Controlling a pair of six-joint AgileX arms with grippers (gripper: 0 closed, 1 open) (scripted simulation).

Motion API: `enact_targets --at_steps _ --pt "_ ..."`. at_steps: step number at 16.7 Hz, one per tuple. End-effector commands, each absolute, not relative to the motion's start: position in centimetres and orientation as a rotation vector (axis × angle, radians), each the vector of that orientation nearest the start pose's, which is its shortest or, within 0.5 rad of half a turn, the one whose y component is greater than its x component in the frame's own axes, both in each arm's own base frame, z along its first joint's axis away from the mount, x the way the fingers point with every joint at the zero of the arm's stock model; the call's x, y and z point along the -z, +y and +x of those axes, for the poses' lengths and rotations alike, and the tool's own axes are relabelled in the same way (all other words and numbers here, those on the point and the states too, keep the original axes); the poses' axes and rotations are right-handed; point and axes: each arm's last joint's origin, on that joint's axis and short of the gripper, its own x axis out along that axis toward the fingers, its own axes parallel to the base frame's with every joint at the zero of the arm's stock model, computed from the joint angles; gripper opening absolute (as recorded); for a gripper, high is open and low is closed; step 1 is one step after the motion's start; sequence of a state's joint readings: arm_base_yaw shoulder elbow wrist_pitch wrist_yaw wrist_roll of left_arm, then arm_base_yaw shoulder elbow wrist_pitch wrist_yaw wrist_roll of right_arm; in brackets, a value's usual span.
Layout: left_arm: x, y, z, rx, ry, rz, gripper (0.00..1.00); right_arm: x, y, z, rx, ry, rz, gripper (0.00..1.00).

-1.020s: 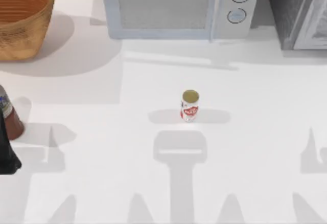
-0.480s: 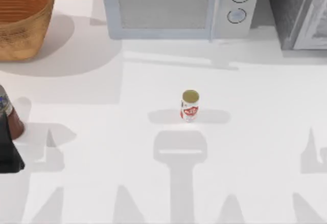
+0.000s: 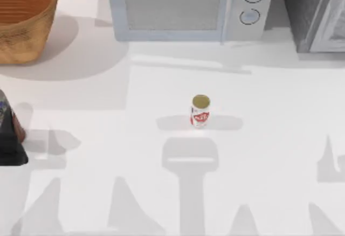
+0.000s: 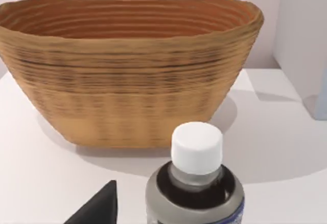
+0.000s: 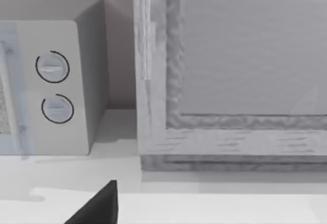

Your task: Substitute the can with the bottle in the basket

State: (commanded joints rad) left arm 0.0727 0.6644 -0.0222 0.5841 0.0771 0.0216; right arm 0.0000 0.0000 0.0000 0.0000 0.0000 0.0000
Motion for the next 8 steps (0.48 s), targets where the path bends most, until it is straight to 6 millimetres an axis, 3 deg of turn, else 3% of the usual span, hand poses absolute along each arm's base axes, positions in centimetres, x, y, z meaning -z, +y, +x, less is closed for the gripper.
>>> enact_targets --at_steps 8 --pt "-11.6 1.8 17.1 0.017 0.147 0.011 1.00 -16.0 -0.1 10.6 0.000 0.000 0.000 1.00"
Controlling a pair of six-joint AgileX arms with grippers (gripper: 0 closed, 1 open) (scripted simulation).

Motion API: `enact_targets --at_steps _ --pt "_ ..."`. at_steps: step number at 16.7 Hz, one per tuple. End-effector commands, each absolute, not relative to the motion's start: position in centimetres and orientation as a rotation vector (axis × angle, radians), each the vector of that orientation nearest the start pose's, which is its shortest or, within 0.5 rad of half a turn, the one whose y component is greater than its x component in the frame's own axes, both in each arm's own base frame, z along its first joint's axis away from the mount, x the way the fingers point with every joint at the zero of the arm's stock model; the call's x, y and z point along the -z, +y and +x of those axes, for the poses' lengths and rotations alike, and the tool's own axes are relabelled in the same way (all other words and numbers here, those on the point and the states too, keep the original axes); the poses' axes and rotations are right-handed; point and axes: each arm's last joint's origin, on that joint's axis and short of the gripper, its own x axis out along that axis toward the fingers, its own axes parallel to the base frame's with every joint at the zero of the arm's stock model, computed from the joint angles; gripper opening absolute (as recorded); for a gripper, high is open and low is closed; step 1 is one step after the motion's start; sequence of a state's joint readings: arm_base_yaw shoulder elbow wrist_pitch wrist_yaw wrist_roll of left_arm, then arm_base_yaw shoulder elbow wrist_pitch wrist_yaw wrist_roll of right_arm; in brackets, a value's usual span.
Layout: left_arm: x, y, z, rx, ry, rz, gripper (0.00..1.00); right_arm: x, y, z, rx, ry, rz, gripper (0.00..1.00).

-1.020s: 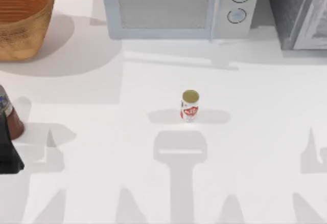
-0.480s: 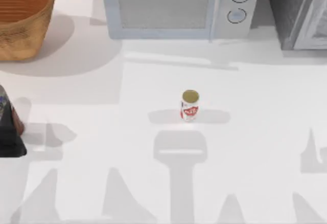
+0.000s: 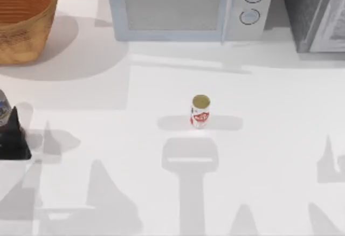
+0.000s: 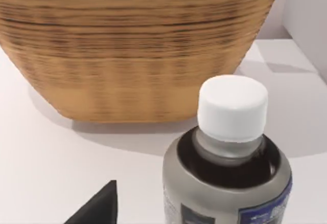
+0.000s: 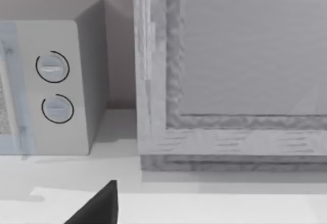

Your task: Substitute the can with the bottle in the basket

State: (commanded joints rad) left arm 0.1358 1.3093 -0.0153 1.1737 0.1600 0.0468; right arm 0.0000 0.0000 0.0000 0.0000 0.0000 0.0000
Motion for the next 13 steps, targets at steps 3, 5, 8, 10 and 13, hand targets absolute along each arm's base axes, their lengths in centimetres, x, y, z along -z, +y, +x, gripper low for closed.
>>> enact_targets --at_steps 3,5,8,10,13 --pt "-10.3 2.2 17.5 0.019 0.171 0.009 1.00 -16.0 -0.1 10.6 0.000 0.000 0.000 1.00" --pt "-9.6 2.4 17.7 0.020 0.185 0.006 1.00 -16.0 -0.1 10.6 0.000 0.000 0.000 1.00" --pt "-8.8 2.6 17.7 0.020 0.199 0.002 1.00 -16.0 -0.1 10.6 0.000 0.000 0.000 1.00" --pt "-8.6 2.6 17.7 0.020 0.202 0.001 1.00 -16.0 -0.1 10.6 0.000 0.000 0.000 1.00" --pt "-8.6 2.6 17.7 0.020 0.202 0.001 1.00 -16.0 -0.1 10.6 0.000 0.000 0.000 1.00"
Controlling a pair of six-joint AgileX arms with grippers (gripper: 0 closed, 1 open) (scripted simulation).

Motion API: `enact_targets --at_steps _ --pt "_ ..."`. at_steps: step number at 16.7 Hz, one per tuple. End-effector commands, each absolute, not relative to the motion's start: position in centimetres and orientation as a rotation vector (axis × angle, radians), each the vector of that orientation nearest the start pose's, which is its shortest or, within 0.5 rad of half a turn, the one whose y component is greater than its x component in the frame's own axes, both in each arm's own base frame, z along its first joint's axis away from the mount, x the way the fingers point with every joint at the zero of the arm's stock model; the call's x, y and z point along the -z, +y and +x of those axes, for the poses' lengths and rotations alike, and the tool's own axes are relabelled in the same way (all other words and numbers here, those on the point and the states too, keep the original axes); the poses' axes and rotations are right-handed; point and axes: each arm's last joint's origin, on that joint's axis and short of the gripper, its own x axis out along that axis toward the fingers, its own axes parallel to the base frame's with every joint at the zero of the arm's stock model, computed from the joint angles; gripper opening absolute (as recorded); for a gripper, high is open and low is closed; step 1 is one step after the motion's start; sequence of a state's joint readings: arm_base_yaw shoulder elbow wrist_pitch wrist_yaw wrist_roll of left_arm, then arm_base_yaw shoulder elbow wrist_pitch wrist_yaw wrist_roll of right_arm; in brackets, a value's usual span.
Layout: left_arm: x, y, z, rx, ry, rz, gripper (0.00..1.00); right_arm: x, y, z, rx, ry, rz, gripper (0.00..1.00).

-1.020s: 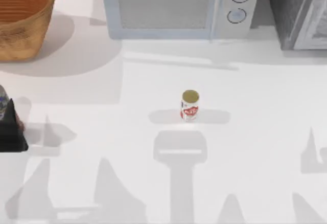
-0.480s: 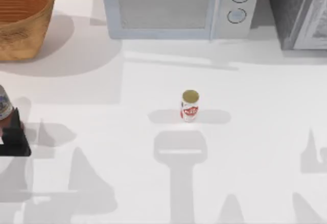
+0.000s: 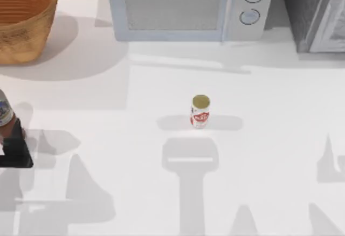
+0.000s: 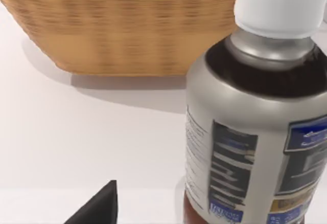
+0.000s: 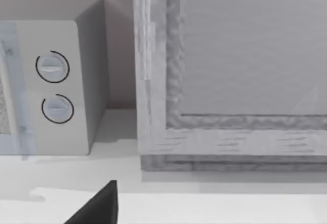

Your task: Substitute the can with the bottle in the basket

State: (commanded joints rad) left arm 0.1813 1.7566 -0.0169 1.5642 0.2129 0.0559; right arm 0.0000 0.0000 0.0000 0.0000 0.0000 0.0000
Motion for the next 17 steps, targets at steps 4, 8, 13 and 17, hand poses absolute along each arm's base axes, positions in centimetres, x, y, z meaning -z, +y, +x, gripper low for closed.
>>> enact_targets --at_steps 4,8,13,17 --pt "-8.5 2.6 18.1 0.021 0.204 0.000 1.00 -16.0 -0.1 10.6 0.000 0.000 0.000 1.00" --pt "-8.0 2.6 21.3 0.020 0.200 0.001 1.00 -16.0 -0.1 10.6 0.000 0.000 0.000 1.00" --pt "-7.4 2.5 23.6 0.020 0.202 0.001 1.00 -16.0 -0.1 10.6 0.000 0.000 0.000 1.00" --pt "-7.4 2.5 23.6 0.020 0.202 0.001 0.85 -16.0 -0.1 10.6 0.000 0.000 0.000 1.00"
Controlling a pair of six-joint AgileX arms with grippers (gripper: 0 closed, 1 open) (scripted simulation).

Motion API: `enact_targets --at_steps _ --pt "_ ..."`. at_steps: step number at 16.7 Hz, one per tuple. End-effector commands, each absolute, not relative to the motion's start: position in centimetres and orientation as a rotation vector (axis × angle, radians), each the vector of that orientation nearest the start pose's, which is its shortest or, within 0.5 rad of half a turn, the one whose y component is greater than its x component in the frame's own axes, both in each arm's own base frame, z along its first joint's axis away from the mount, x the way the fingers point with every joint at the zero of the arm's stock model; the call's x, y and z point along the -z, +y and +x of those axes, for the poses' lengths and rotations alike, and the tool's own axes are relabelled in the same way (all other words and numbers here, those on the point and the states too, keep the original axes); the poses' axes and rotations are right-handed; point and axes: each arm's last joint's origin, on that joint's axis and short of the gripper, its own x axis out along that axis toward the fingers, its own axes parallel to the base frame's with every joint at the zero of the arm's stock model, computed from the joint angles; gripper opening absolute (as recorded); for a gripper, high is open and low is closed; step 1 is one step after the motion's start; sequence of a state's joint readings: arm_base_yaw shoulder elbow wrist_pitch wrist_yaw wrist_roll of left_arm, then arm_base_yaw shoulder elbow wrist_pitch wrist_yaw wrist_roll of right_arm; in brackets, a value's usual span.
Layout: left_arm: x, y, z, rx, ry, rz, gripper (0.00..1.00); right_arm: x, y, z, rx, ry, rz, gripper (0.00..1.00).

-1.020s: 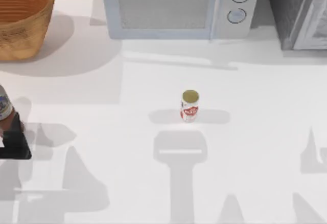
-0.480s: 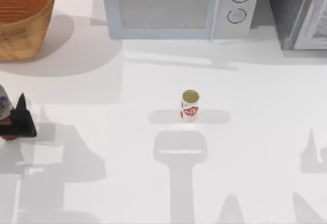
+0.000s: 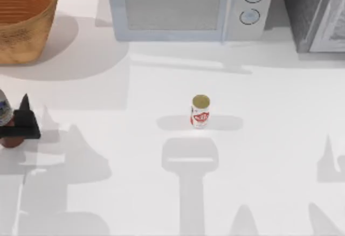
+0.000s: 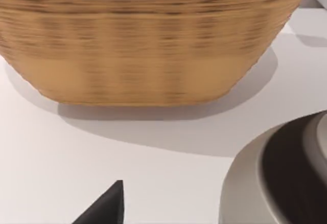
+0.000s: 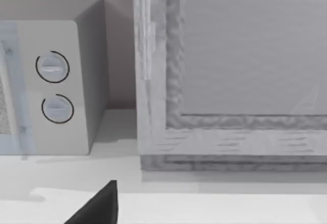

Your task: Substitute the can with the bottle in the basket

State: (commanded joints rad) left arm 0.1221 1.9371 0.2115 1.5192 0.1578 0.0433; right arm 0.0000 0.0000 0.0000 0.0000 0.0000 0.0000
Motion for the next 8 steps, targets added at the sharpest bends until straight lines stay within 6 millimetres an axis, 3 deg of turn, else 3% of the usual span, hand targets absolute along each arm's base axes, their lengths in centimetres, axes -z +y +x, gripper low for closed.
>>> enact_targets --at_steps 8 --pt "-7.41 2.50 23.60 0.020 0.202 0.001 0.25 -16.00 -0.12 10.57 0.000 0.000 0.000 1.00"
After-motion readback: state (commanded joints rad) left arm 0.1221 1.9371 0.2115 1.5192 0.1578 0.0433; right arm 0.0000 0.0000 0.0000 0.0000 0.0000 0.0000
